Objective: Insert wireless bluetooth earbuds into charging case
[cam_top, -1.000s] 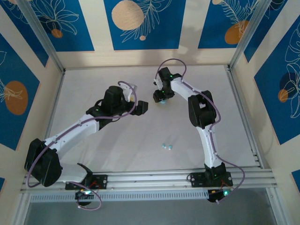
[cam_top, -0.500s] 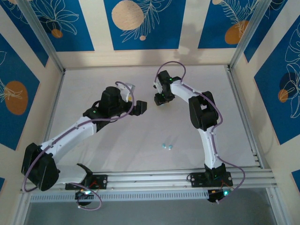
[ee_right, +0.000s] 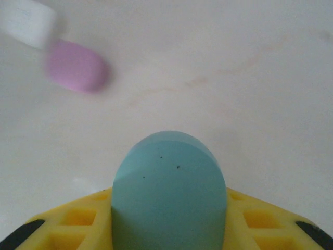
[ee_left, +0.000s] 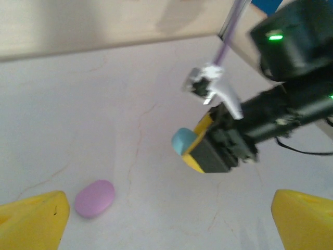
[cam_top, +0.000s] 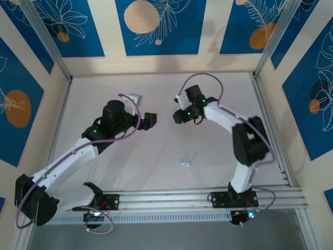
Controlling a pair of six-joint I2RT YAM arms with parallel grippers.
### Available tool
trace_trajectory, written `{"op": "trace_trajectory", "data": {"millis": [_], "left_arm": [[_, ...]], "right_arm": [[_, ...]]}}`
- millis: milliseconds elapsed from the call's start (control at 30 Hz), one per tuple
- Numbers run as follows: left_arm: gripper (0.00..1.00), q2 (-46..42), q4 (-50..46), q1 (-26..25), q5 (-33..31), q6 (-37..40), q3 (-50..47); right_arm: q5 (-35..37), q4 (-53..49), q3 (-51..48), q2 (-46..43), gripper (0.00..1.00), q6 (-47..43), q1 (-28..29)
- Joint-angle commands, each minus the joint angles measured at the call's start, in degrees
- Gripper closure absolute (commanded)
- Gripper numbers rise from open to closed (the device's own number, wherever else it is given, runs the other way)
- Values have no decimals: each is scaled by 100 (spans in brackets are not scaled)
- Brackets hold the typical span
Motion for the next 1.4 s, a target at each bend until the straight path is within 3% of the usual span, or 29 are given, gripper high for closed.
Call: {"op": "trace_trajectory", "data": {"millis": [0,167,267,433,800,1133,1233,1367], "left_arm": [[6,24,125,71,680,-82,95],[15,462,1666,45,2059,-1293,26],[18,792,1911,2,2428,-1537,276],[20,1020,1742,-57,2360,-1398,359],[33,1403,1513,-296,2438,-1478,567],[74,1531,1257,-379,2123,-1648,691],[86,1412,1379,-389,1898,-1884,561],[94,1188,1752,-390,1691,-2568,284]], "right_arm": [[-871,1501,-730,-1126,68,-73,127],[-914,2182,-1631,-2279,70,-730,512],[-914,2503,-2005,-2730,70,-1026,661],[-832,2726,-2305,-3134,70,-1267,757],[-861,2759,-2302,-3152,70,-1431,807],[-920,2967,-2405,-3235,67,-1579,874],[-667,3178,-2503,-3324,61,-1566,883],[-411,4018,-2989,-3618,45,-1505,785]]}}
